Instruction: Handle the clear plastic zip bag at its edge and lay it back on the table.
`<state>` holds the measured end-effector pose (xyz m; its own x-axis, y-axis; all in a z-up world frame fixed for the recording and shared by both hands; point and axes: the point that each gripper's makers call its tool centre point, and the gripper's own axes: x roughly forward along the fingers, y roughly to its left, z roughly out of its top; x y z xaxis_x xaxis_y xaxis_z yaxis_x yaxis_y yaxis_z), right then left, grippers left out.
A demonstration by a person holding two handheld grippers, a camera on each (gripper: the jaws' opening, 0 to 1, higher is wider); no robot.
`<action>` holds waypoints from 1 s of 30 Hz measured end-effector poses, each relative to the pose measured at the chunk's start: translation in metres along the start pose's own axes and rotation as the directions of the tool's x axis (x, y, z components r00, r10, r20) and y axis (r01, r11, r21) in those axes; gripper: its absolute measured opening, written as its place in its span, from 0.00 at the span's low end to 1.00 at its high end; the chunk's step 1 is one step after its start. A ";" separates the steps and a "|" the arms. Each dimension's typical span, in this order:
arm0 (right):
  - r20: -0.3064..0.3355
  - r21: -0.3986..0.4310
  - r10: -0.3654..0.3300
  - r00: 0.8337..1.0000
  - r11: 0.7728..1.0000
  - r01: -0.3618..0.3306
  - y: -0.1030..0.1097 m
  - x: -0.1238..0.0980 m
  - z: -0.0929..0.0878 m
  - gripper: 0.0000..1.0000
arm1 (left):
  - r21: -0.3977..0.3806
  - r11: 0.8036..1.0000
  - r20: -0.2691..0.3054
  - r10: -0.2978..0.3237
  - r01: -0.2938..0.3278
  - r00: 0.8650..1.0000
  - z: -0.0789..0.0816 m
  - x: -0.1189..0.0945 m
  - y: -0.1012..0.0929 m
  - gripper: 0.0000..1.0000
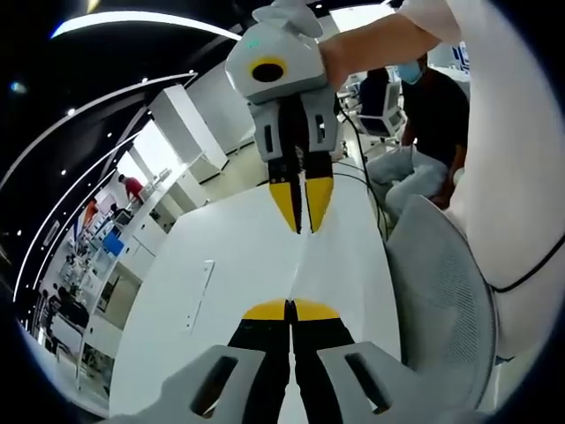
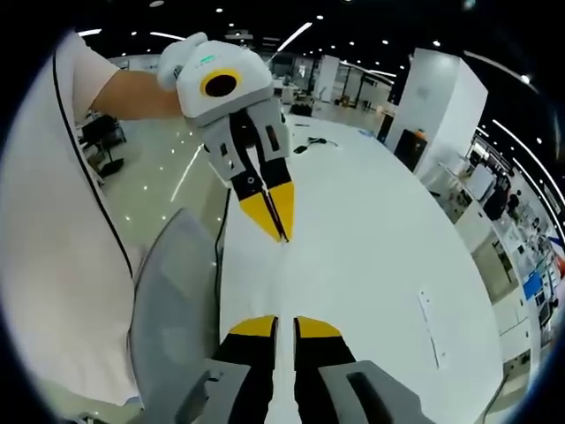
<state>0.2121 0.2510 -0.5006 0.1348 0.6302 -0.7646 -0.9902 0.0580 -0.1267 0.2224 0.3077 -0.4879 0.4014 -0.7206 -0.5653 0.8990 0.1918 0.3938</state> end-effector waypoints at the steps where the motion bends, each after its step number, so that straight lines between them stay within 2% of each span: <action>1: -0.004 -0.003 0.001 1.000 1.000 -0.001 0.000 0.001 0.000 0.03 | 0.001 1.000 0.000 0.001 -0.001 1.000 0.000 0.000 0.000 0.00; 16: -0.034 0.012 0.029 0.999 1.000 -0.029 0.007 0.005 -0.006 0.00 | 0.003 1.000 -0.005 -0.004 0.004 1.000 0.002 0.000 -0.003 0.00; 25: -0.062 -0.029 -0.004 0.998 1.000 0.002 0.003 0.003 -0.007 0.00 | -0.027 1.000 -0.011 -0.007 0.007 1.000 0.000 0.001 -0.005 0.00; 30: -0.075 -0.044 -0.026 0.997 0.999 0.023 -0.001 0.003 -0.008 0.00 | -0.042 0.999 0.003 -0.002 0.002 1.000 0.002 0.002 -0.003 0.00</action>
<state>0.2139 0.2465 -0.5076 0.1631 0.5683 -0.8065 -0.9844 0.0384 -0.1720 0.2202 0.3042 -0.4888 0.3990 -0.7233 -0.5636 0.9065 0.2184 0.3615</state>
